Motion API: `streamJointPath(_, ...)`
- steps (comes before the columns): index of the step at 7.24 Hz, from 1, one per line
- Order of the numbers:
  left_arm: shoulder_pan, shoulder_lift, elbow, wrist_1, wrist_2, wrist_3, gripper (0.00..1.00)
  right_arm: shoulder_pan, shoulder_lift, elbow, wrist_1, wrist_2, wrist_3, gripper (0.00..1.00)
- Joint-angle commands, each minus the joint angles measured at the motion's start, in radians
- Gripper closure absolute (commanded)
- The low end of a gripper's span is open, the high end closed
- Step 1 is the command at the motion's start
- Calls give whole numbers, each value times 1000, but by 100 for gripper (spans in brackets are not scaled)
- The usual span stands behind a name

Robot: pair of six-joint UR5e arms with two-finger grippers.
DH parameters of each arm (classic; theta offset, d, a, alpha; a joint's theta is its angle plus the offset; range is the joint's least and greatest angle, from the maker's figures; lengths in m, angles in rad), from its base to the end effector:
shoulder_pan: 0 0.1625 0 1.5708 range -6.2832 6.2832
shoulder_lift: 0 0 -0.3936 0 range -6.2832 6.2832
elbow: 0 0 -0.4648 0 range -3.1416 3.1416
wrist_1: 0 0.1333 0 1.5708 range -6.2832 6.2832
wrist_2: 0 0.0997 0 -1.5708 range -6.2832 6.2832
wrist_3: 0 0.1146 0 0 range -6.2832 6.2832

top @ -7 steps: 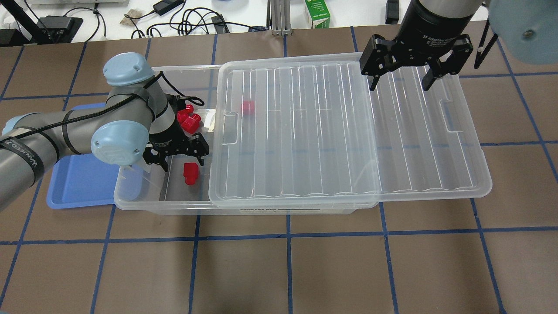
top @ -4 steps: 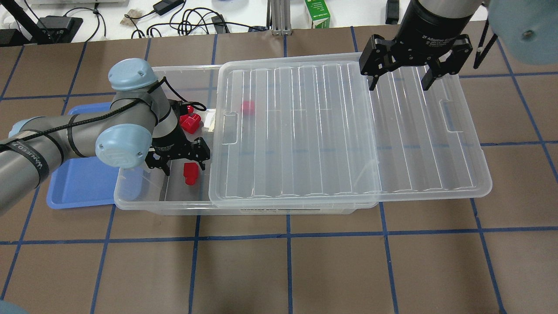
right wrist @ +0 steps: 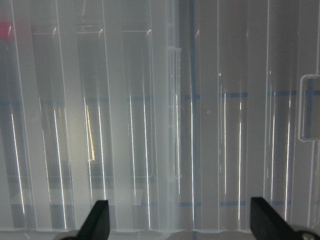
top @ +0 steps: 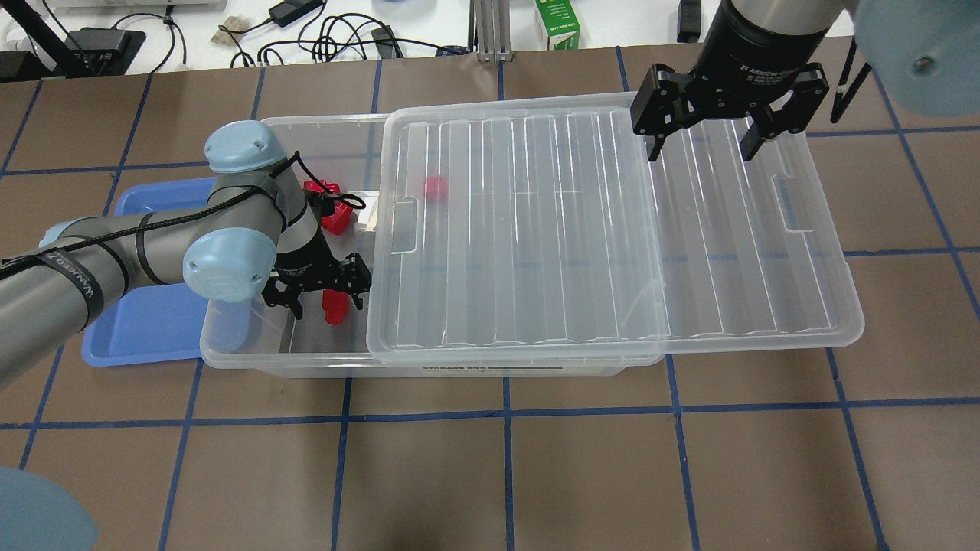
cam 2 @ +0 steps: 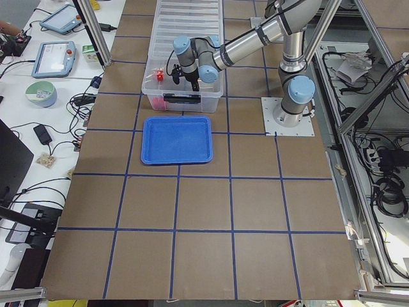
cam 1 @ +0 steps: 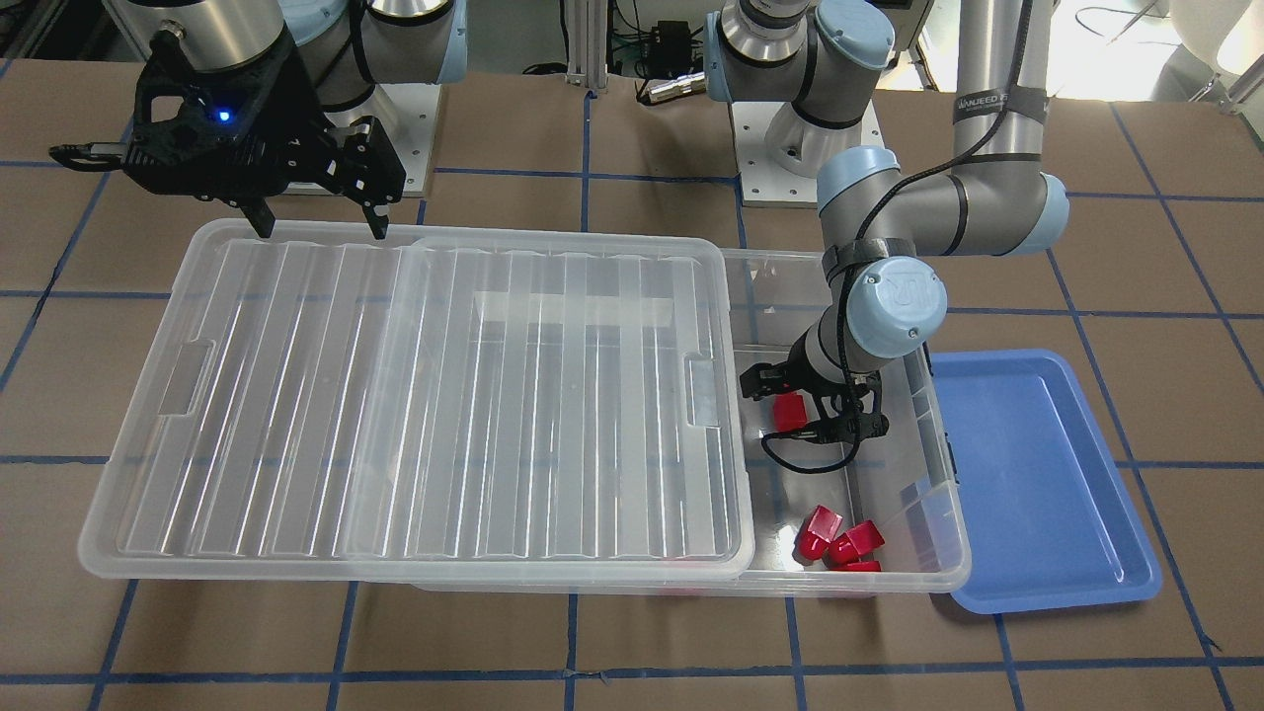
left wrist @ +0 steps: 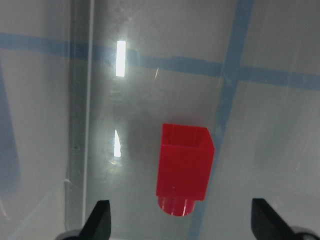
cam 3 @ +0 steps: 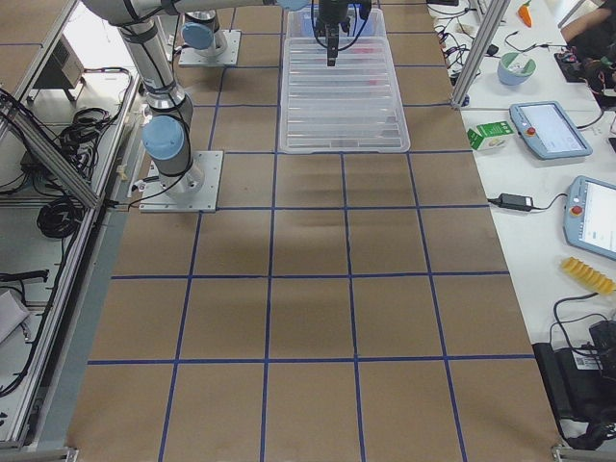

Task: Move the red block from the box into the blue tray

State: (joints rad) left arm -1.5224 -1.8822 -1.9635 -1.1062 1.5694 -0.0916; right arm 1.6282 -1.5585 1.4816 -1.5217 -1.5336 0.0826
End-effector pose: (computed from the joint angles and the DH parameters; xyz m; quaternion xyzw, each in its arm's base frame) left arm -0.1070 -0.5503 0.1013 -0.0695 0.9904 0.1195 0.0019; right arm 0.1701 -0.5623 0.4801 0.0123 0.9997 -0.0126 0.0195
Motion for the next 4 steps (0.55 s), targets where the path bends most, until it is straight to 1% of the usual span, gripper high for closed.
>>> streamJointPath(1, -1, -18, -23, 47, 3, 3, 7, -1, 0, -1, 1, -5, -1, 0)
streamJointPath(2, -1, -27, -23, 87, 4, 7, 27, -1, 0, 0, 0, -7, -1, 0)
streamJointPath(3, -1, -31, -24, 88, 17, 19, 46, -1, 0, 0, 0, -8, -1, 0)
streamJointPath(4, -1, -29, -20, 88, 20, 62, 72, -11, 0, 0, 0, -11, -3, 0)
